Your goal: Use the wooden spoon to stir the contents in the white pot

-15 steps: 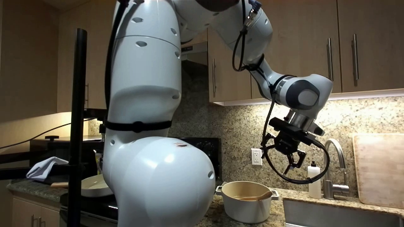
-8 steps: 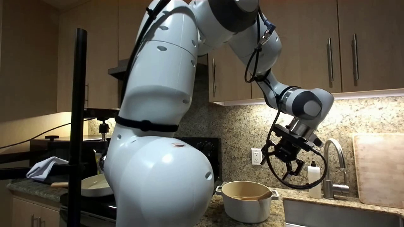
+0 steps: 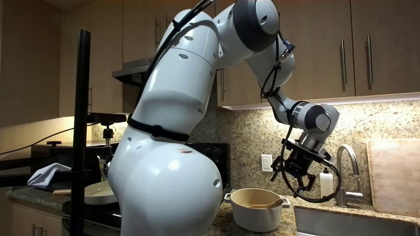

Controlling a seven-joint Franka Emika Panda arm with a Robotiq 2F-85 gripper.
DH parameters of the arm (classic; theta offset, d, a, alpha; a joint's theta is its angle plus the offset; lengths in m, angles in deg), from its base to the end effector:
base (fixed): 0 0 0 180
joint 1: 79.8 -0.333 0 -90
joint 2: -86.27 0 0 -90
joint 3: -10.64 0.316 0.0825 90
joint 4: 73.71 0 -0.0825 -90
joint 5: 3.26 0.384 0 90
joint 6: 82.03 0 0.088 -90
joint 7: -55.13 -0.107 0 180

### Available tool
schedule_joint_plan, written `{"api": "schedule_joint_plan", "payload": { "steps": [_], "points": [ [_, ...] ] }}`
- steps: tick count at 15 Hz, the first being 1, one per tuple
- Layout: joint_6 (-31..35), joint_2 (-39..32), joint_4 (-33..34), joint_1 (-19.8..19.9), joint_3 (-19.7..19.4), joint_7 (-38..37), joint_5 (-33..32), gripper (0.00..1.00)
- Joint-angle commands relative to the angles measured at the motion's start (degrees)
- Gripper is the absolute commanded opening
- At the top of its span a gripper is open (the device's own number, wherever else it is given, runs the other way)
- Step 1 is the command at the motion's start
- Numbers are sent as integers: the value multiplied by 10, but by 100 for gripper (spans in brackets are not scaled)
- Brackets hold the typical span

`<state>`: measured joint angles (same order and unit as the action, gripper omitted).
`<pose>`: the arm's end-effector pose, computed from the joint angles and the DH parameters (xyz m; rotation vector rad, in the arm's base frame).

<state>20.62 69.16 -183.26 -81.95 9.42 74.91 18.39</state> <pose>0.5689 0.0411 0.3188 -2.6847 -0.2673 0.4864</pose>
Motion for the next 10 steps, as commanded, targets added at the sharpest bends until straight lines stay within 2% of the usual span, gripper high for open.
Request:
{"api": "schedule_joint_plan", "payload": {
  "steps": [1, 10],
  "points": [
    [-34, -28, 35, 8, 20, -25, -41, 100],
    [-89, -103, 122, -4, 49, -21, -113, 100]
  ]
}}
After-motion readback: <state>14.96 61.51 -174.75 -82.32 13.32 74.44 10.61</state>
